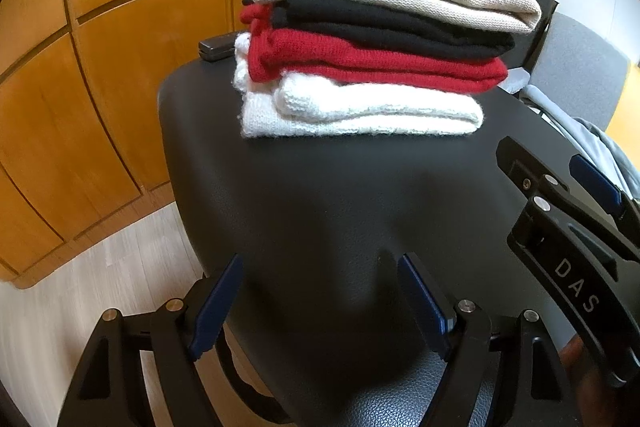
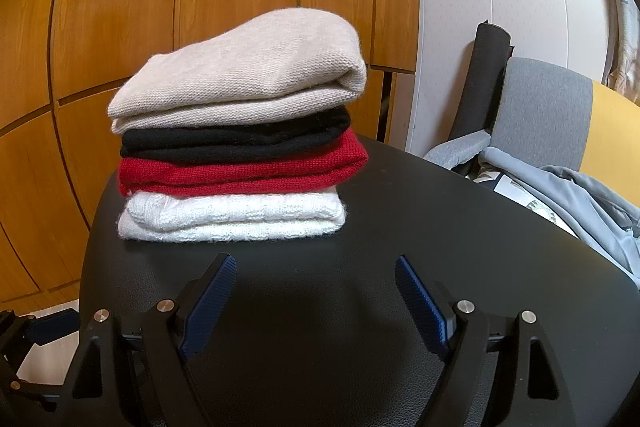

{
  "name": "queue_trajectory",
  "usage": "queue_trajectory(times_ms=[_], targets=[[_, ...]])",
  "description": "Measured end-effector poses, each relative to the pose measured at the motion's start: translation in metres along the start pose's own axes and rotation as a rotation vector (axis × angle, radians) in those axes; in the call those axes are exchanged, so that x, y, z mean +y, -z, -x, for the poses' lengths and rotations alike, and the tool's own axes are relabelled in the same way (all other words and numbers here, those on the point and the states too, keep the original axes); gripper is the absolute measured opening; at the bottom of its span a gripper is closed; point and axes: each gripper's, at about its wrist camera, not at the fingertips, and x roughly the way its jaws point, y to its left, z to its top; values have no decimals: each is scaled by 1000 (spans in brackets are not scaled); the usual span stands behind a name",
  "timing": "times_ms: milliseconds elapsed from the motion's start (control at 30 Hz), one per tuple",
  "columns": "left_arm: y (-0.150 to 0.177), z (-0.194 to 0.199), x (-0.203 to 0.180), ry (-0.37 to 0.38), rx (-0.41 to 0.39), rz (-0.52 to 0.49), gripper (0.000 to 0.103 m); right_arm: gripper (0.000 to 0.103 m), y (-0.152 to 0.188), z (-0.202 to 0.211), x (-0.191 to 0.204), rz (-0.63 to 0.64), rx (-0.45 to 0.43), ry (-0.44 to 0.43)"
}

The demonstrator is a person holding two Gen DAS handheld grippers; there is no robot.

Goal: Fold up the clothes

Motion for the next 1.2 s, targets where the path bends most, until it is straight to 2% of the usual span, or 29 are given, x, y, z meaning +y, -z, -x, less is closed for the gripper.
queue_trajectory(times_ms=[633, 700, 867, 1033, 1200], targets=[[-2, 2, -8, -5, 13, -24, 80, 84, -3, 7, -6, -20, -7, 13], [-3, 6, -11, -3, 5, -41, 80, 84, -3, 16, -10, -27, 2, 50], [3, 25, -42, 62, -16, -126, 80, 84, 7, 50, -39, -83, 59, 163], [9, 44, -74, 128, -38, -212, 80, 84, 20, 103, -80, -201, 74, 292], [20, 65, -113, 209, -46, -303, 80, 84, 33, 156, -114, -243, 91, 429]])
